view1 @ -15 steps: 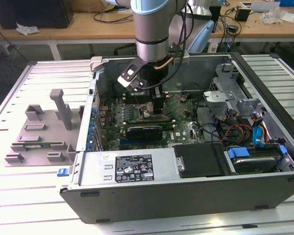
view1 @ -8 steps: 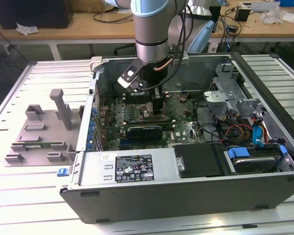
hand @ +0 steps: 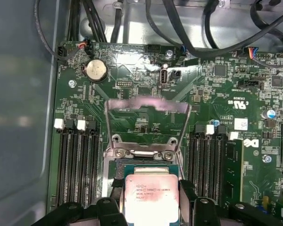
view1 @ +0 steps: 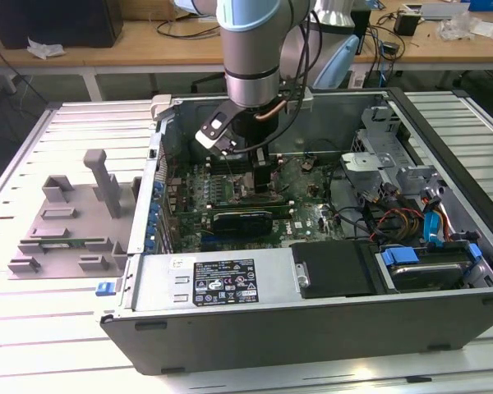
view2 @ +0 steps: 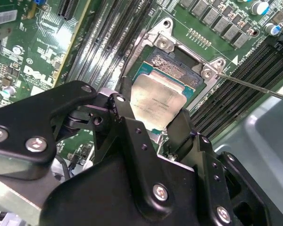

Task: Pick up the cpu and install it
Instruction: 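Place the cpu into insertion slot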

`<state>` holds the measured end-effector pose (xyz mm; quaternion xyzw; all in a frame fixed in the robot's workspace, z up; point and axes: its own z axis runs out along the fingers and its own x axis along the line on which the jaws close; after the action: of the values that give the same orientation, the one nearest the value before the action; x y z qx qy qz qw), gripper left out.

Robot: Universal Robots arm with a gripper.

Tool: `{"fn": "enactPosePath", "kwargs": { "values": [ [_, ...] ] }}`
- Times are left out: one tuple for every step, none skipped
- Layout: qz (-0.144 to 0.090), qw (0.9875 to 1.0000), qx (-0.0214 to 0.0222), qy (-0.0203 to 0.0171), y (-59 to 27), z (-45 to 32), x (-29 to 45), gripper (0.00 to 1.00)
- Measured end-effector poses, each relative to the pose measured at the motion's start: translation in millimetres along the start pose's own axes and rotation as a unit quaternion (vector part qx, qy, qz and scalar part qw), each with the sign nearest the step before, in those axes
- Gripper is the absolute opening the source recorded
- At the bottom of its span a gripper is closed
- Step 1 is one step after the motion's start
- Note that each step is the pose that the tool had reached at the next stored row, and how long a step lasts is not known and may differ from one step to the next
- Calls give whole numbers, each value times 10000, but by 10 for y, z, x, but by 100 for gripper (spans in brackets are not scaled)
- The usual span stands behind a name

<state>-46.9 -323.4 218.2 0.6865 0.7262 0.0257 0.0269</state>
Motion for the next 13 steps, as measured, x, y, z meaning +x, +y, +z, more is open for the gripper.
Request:
{"fn": "enactPosePath", "kwargs": {
  "values": [
    [1, 10000, 0, 0, -2, 2, 8, 55],
    [3, 10000, -1, 1, -2, 7, 11, 55],
    [9, 10000, 0, 0, -4, 17, 12, 55],
    [16, 10000, 0, -1, -8, 26, 12, 55],
    [24, 10000, 0, -1, -13, 39, 13, 55],
    [30, 10000, 0, -2, -17, 47, 13, 55],
    [38, 10000, 0, -2, -22, 52, 14, 55],
    [72, 10000, 0, -5, -32, 61, 15, 55],
    [105, 9999, 1, -7, -41, 70, 16, 55],
    [130, 9999, 0, -9, -47, 77, 16, 55],
    [158, 9999, 1, -11, -52, 86, 16, 55],
    [177, 9998, 1, -13, -54, 90, 16, 55],
    [179, 9998, 1, -14, -54, 91, 16, 55]
  ]
}}
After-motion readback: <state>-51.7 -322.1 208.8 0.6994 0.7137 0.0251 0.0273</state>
